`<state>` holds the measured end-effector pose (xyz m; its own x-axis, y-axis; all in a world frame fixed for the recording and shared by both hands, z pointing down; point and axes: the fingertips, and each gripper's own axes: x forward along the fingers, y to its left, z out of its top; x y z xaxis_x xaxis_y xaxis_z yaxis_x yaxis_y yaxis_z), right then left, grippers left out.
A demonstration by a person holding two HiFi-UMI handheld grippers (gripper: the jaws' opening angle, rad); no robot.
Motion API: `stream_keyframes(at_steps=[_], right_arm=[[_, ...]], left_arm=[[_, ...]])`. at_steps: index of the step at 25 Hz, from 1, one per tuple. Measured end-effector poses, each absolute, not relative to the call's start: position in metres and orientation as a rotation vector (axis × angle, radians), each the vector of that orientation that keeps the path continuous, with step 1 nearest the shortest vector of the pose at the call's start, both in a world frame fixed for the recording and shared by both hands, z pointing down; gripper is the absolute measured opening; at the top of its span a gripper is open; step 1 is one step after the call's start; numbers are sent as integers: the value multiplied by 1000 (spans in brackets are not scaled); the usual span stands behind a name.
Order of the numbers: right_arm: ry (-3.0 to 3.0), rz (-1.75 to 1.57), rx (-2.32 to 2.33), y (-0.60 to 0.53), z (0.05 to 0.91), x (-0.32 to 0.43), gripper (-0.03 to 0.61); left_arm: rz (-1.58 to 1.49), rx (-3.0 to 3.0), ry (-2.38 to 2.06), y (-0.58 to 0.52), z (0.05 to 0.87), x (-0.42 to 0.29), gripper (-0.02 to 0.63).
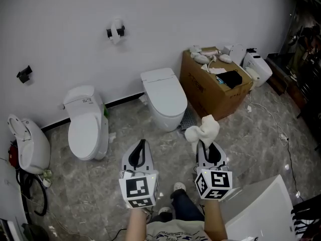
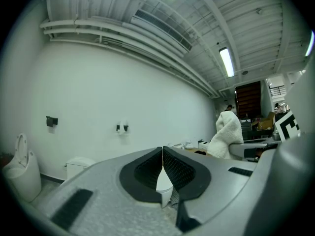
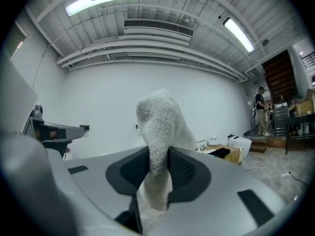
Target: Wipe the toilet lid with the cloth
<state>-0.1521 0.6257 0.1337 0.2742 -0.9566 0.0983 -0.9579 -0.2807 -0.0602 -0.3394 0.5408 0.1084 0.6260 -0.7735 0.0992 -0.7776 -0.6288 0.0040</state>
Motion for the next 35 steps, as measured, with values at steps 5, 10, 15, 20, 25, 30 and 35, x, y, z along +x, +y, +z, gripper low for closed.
stream_keyframes(at_steps=[5, 10, 15, 20, 25, 30, 35], right_arm=[[-1888, 189, 2478, 601, 143, -142, 97], [-1899, 194, 2472, 565, 149, -113, 97], [-1922, 197, 2470, 514, 149, -76, 97], [-1939, 202, 2460, 458, 143, -29, 97], [-1969, 182, 2454, 398, 133, 15, 95], [-1995, 180, 2431, 347, 132, 54, 95], [-2009, 202, 2413, 312, 138, 76, 96]], left_arm=[[155, 2769, -1343, 516, 121, -329, 11], [155, 2769, -1360, 481, 123, -304, 11], [172, 2763, -1386, 434, 126, -272, 12], [207, 2738, -1397, 384, 124, -231, 12], [181, 2741, -1440, 326, 114, -189, 12], [164, 2735, -1468, 277, 109, -149, 12], [175, 2717, -1485, 246, 113, -127, 12]])
